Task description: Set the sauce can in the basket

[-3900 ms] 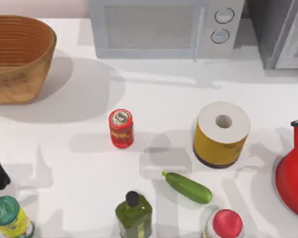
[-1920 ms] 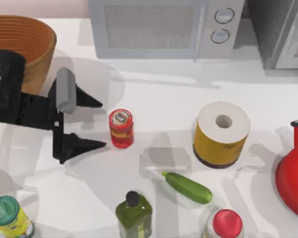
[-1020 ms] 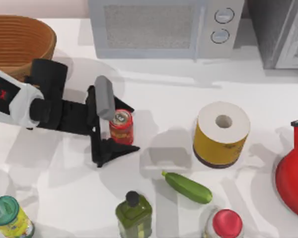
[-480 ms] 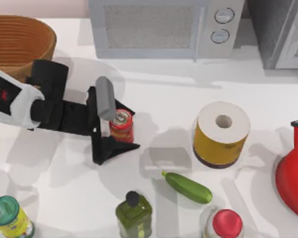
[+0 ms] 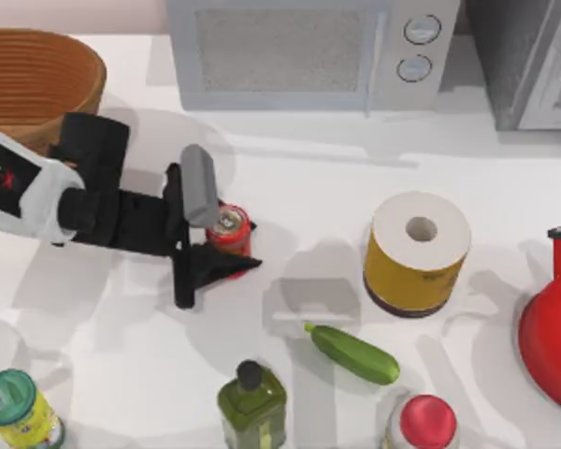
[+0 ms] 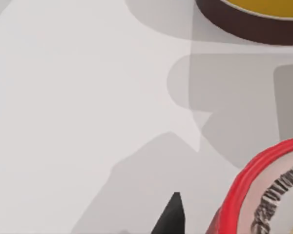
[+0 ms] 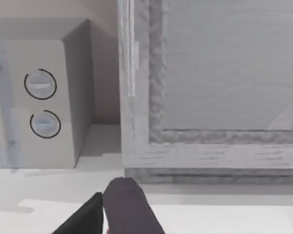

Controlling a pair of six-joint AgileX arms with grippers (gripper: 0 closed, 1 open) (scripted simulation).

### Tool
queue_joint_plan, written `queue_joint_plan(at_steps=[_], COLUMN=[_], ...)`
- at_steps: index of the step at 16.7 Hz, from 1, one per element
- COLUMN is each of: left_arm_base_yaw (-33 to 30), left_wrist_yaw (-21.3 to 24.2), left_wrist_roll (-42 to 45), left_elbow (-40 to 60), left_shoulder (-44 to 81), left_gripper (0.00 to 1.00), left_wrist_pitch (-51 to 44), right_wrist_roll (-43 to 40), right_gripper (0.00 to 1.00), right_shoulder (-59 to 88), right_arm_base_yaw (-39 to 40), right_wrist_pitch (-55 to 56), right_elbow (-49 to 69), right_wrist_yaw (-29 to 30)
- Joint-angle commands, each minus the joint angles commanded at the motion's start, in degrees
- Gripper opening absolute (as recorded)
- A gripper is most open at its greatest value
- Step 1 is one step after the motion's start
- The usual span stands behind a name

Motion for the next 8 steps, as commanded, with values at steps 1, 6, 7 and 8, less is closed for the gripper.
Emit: queue_joint_plan(at_steps=[1, 6, 7, 8], left_arm_base_yaw=[0.00, 0.00, 0.00, 0.00], left_wrist_yaw=[0.00, 0.00, 0.00, 0.00], left_wrist_roll=[0.00, 0.00, 0.00, 0.00], left_elbow=[0.00, 0.00, 0.00, 0.00], left_shoulder=[0.00, 0.00, 0.00, 0.00], left_gripper=[0.02, 0.00, 0.00, 0.00], left_wrist_pitch=[0.00, 0.00, 0.00, 0.00], right_wrist_roll=[0.00, 0.00, 0.00, 0.00], right_gripper=[1.00, 1.00, 1.00, 1.00], right_shoulder=[0.00, 0.00, 0.00, 0.00], right_arm_base_yaw=[0.00, 0.00, 0.00, 0.00], right_wrist_pitch=[0.00, 0.00, 0.00, 0.00], right_elbow=[0.00, 0.00, 0.00, 0.00], right_wrist_yaw=[0.00, 0.00, 0.00, 0.00])
